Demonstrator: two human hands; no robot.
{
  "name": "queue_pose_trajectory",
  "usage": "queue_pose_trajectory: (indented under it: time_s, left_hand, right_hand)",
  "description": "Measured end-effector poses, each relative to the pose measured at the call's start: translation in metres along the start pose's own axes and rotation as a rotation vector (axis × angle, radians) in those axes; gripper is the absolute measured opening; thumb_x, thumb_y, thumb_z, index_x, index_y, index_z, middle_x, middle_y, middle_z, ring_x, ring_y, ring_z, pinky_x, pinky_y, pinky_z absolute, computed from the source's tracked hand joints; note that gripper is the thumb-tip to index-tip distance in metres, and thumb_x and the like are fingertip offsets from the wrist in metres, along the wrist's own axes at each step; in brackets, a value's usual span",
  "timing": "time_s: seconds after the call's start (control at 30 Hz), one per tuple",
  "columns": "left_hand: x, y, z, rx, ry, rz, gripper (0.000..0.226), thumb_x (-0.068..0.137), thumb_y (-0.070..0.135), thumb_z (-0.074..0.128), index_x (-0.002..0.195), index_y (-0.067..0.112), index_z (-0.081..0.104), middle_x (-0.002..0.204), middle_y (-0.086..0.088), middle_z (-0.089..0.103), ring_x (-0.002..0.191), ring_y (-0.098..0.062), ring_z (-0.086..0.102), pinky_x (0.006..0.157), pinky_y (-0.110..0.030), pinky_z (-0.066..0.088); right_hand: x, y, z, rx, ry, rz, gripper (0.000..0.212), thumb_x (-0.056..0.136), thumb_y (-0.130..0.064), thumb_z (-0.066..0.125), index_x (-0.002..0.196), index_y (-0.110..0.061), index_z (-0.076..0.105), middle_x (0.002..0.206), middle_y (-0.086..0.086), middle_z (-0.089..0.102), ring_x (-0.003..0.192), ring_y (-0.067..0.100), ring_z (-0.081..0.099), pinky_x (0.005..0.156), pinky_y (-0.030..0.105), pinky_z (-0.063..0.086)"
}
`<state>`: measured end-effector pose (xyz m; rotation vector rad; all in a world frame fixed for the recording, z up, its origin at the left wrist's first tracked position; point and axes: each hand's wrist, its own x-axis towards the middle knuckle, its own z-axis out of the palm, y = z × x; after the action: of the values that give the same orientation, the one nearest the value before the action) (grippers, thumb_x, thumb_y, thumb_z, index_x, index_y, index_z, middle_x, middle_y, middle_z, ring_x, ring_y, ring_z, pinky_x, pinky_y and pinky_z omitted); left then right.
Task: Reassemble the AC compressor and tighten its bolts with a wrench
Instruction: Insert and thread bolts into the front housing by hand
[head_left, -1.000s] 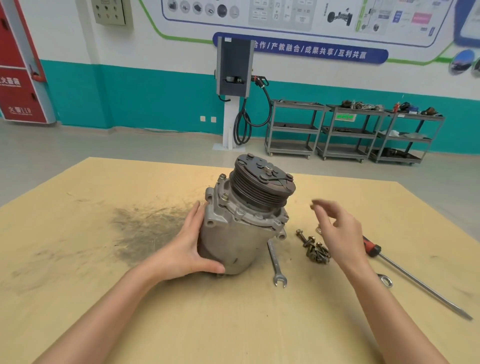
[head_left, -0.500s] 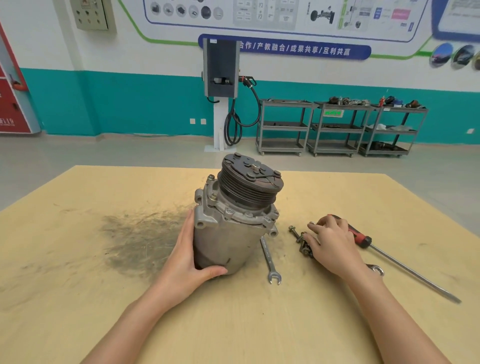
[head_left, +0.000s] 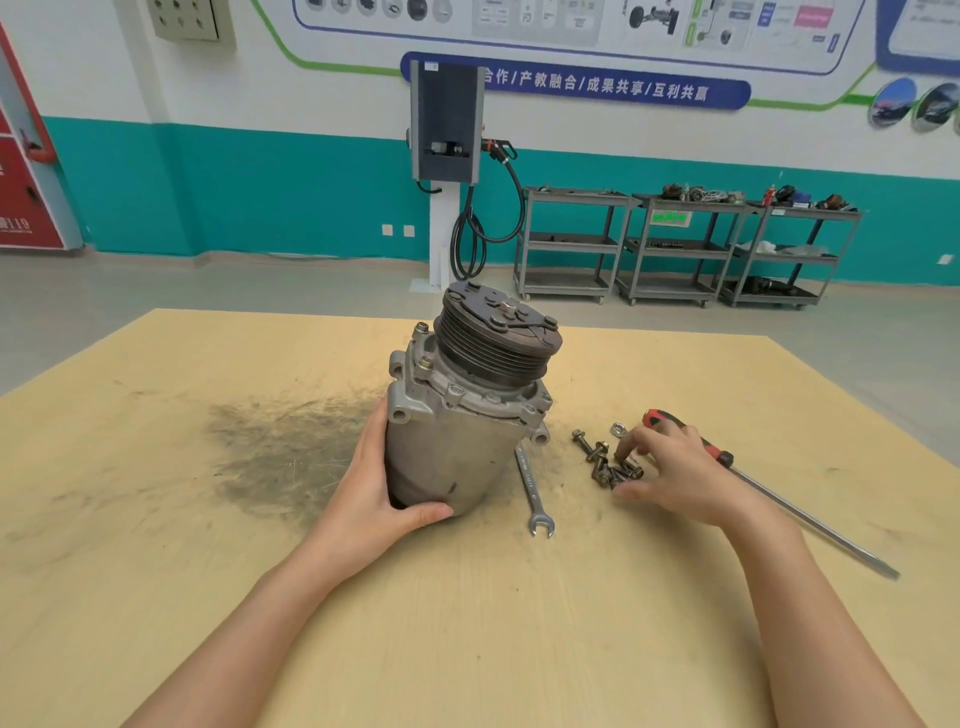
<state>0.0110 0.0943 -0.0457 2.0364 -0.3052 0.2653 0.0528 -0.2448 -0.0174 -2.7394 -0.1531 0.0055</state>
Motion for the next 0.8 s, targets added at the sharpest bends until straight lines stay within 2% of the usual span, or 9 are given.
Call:
queue_pose_trajectory:
  time_s: [0.13,0.23,0.37,0.47,0.53,0.7,0.8]
  left_hand:
    - [0.002,-0.006,0.004,0.028,0.014,-0.002,0.132,0.045,0.067,0.084,0.151,0.036,0.011,0.154,0.015,0.027,0.141,0.0,0.027,0.117,-0.033,0.028]
    - [0.004,-0.009,0.006,0.031,0.018,-0.006,0.139,0.039,0.078,0.081,0.151,0.038,0.009,0.153,0.016,0.026,0.139,0.002,0.027,0.114,-0.027,0.028]
    - [0.006,-0.014,0.008,0.051,0.023,-0.031,0.133,0.042,0.068,0.085,0.148,0.037,0.01,0.15,0.013,0.033,0.136,-0.003,0.036,0.109,-0.028,0.035]
    - [0.007,-0.014,0.01,0.078,0.032,-0.051,0.128,0.041,0.067,0.085,0.143,0.037,0.013,0.145,0.012,0.04,0.131,-0.007,0.042,0.104,-0.031,0.041]
    - [0.006,-0.014,0.01,0.082,0.038,-0.05,0.126,0.043,0.067,0.084,0.142,0.037,0.012,0.143,0.012,0.04,0.131,-0.008,0.042,0.108,-0.037,0.041]
    - [0.005,-0.012,0.012,0.113,0.054,-0.052,0.125,0.045,0.068,0.081,0.143,0.034,0.011,0.141,0.011,0.038,0.134,-0.017,0.038,0.112,-0.051,0.035]
    - [0.004,-0.009,0.013,0.122,0.076,-0.058,0.124,0.044,0.07,0.077,0.143,0.035,0.011,0.136,0.013,0.037,0.131,-0.014,0.033,0.115,-0.057,0.026]
  right_hand:
    - [0.006,0.003,0.011,-0.023,0.053,-0.02,0.034,0.074,-0.045,0.08,0.099,-0.038,0.059,0.107,-0.004,0.042,0.101,0.013,0.028,0.078,0.027,0.023]
    - [0.008,0.009,0.015,-0.014,0.123,-0.032,0.032,0.073,-0.045,0.081,0.099,-0.033,0.067,0.105,-0.005,0.044,0.1,0.013,0.029,0.076,0.025,0.02]
    - [0.011,0.012,0.018,-0.024,0.209,-0.075,0.021,0.081,-0.04,0.076,0.097,-0.029,0.075,0.1,-0.011,0.046,0.102,0.013,0.035,0.08,0.024,0.024]
    - [0.013,0.012,0.02,-0.058,0.245,-0.103,0.017,0.086,-0.036,0.071,0.098,-0.025,0.076,0.101,-0.011,0.048,0.099,0.011,0.035,0.082,0.026,0.029]
    - [0.014,0.012,0.019,-0.051,0.294,-0.102,0.015,0.088,-0.035,0.07,0.097,-0.024,0.076,0.098,-0.01,0.049,0.097,0.011,0.037,0.08,0.029,0.032]
    - [0.011,0.012,0.017,0.022,0.339,-0.101,0.013,0.086,-0.033,0.072,0.094,-0.025,0.077,0.097,-0.007,0.053,0.093,0.012,0.039,0.077,0.028,0.031]
    - [0.011,0.008,0.016,0.026,0.36,-0.115,0.014,0.091,-0.025,0.066,0.102,-0.022,0.075,0.093,-0.009,0.056,0.093,0.014,0.045,0.077,0.029,0.031]
